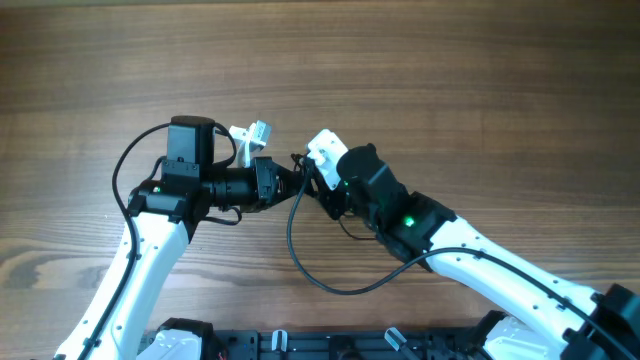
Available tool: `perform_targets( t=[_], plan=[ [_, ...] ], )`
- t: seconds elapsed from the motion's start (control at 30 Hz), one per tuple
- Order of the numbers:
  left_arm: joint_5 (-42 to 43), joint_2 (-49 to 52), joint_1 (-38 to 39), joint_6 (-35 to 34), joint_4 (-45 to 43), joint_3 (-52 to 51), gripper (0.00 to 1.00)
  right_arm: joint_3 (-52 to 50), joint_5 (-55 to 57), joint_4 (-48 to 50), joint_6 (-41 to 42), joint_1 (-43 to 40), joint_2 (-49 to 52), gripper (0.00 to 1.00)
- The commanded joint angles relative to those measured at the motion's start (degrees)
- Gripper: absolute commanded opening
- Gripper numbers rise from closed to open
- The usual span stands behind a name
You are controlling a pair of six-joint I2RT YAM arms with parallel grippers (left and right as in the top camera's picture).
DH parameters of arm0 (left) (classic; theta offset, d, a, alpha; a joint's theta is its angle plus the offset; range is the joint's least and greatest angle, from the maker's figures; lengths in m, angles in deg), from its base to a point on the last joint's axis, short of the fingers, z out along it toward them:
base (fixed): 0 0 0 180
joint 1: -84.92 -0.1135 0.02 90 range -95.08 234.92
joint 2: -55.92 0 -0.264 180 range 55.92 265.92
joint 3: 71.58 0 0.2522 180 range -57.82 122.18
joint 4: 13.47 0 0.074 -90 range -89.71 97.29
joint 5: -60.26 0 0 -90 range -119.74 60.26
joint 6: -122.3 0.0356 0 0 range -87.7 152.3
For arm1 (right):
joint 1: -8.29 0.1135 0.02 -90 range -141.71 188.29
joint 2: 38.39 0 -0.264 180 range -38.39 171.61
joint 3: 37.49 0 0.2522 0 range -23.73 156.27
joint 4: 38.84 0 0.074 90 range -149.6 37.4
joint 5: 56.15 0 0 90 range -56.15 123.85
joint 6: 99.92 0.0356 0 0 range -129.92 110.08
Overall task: Untangle cables
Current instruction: 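Release the cable loop and pull the right gripper back right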
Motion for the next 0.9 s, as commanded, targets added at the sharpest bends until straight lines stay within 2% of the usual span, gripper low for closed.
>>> perform_targets(
  t=[0.0, 0.17, 0.27, 0.43, 0.53, 0.73, 0.87],
  plan=[
    [-0.76, -0.09, 0.15, 1.38, 0.07, -0.17, 0.04, 0.59, -1.09, -0.79, 5.86, -1.62, -5.81, 0.05],
    [-6.01, -0.09, 0.11, 1.33, 0.07, -0.17, 0.04, 0.59, -1.55, -6.40, 10.73, -5.44, -12.04, 0.04],
    [-9.46, -0.09, 0.13, 1.31, -0.04, -0.17, 0.04, 0.59, -7.54, -9.84, 12.04, -8.92, -14.84, 0.04],
    [-9.49, -0.09, 0.13, 1.36, -0.90, -0.17, 0.04, 0.55, -12.68, -12.31, 12.31, -11.19, -13.73, 0.04],
    [-10.14, -0.09, 0.13, 1.36, -1.27, -0.17, 0.04, 0.52, -14.03, -12.37, 15.52, -11.74, -12.66, 0.04],
    [-18.56, -0.09, 0.11, 1.38, -0.11, -0.17, 0.04, 0.52, -14.03, -12.35, 22.56, -14.99, -12.61, 0.04],
    [-18.67, -0.09, 0.11, 1.36, -0.15, -0.17, 0.04, 0.52, -14.03, -12.63, 27.21, -18.64, -12.61, 0.04]
  ],
)
